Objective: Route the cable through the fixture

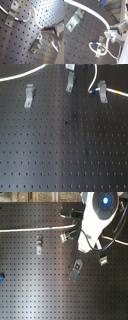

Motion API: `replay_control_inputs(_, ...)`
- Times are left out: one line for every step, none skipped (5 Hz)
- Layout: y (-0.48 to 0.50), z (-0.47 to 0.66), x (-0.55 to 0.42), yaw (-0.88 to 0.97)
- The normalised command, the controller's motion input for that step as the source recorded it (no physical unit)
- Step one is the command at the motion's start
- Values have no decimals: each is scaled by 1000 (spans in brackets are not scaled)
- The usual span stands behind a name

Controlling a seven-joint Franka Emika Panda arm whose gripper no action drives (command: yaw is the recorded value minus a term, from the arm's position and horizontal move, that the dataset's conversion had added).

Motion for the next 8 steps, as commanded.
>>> replay_control_inputs(148,163,-363,3)
replay_control_inputs(231,551,-567,-300)
replay_control_inputs(138,479,-361,-437)
replay_control_inputs(77,414,-289,-548)
replay_control_inputs(-162,278,-399,-408)
replay_control_inputs(-165,302,-400,-294)
replay_control_inputs(12,489,-255,-231)
replay_control_inputs(-5,2,-58,-31)
